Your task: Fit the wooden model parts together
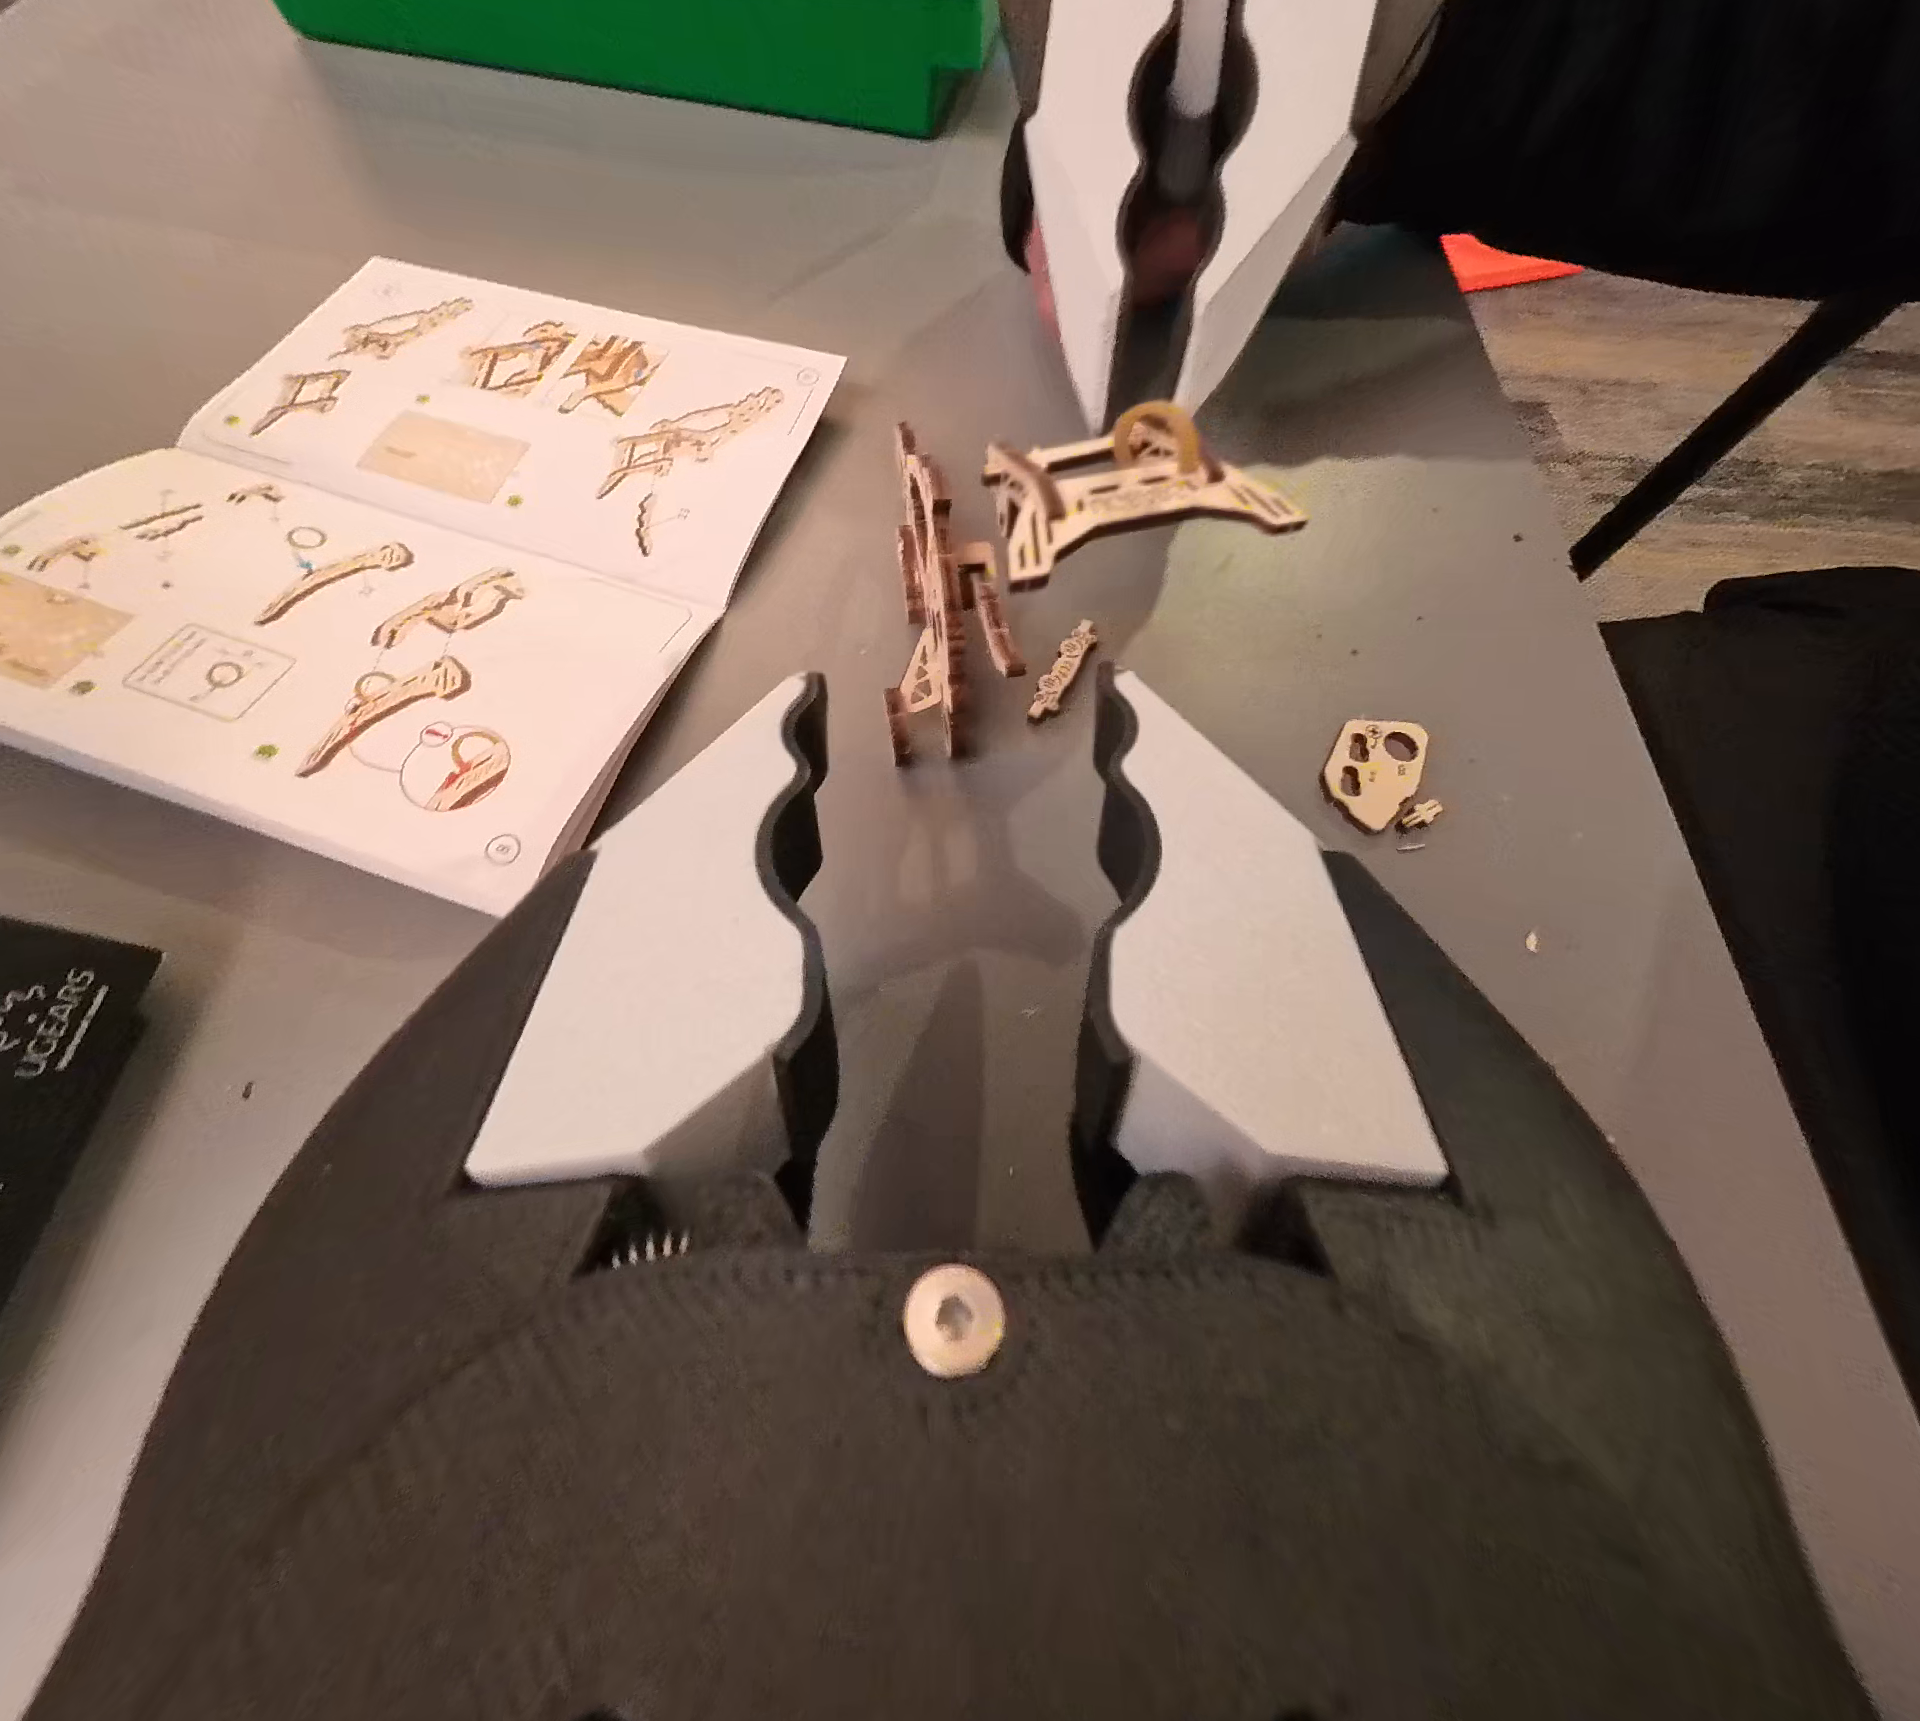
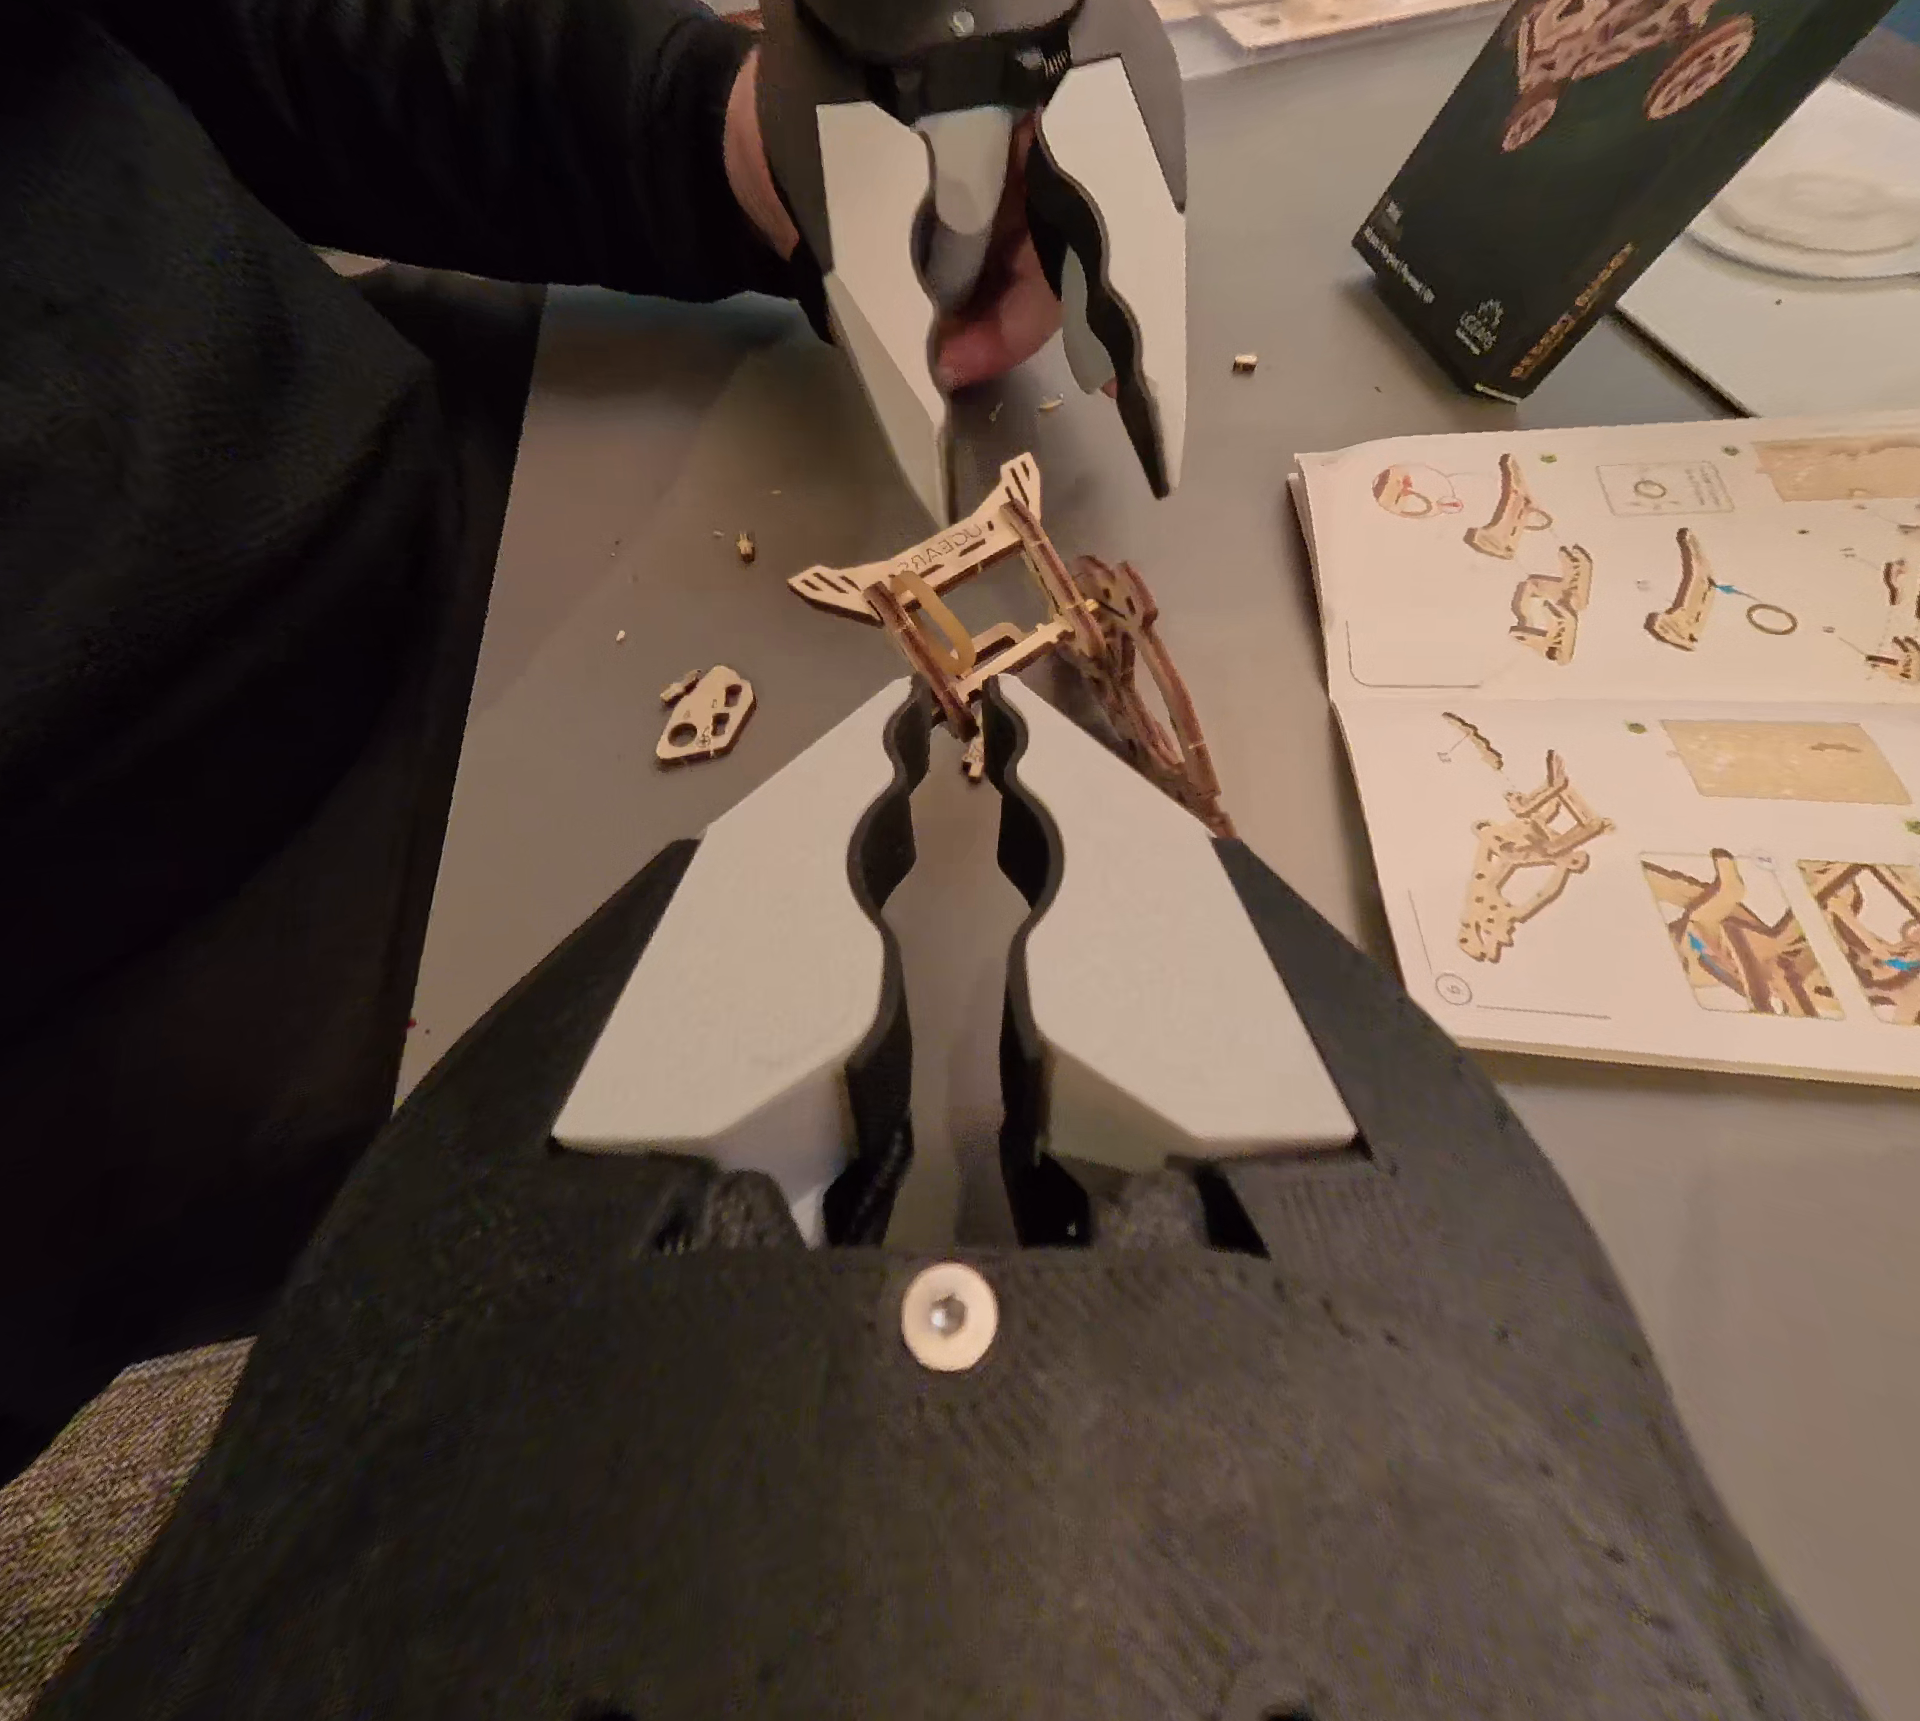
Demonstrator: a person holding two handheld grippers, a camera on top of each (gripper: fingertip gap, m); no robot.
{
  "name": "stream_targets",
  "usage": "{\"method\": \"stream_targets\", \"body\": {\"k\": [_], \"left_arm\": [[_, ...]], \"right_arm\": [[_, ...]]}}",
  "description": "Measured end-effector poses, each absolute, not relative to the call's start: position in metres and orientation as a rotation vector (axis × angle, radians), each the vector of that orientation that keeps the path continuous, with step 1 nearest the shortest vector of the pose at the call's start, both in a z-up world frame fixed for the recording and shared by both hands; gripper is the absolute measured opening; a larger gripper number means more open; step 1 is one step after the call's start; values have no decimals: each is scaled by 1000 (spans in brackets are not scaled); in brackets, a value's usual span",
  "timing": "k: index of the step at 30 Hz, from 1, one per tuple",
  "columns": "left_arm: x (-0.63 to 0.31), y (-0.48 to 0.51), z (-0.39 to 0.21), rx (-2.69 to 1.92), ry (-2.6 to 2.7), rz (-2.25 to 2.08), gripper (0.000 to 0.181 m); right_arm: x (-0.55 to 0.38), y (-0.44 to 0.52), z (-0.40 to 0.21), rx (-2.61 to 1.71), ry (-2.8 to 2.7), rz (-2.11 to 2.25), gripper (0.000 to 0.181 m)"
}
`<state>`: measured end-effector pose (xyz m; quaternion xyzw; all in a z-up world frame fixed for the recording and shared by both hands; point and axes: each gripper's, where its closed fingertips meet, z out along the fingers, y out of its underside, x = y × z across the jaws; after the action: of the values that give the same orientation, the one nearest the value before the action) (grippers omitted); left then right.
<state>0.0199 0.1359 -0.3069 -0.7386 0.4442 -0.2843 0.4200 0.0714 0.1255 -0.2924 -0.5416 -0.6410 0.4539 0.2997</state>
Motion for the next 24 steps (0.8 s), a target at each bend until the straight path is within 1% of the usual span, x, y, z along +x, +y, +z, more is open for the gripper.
{"method": "stream_targets", "body": {"k": [10,24], "left_arm": [[45,129,-312,-1824,1230,-730,66],[56,129,-314,-1819,1266,-726,64]], "right_arm": [[69,131,-295,-1493,-1682,1210,7],[69,131,-293,-1492,-1668,1236,7]]}}
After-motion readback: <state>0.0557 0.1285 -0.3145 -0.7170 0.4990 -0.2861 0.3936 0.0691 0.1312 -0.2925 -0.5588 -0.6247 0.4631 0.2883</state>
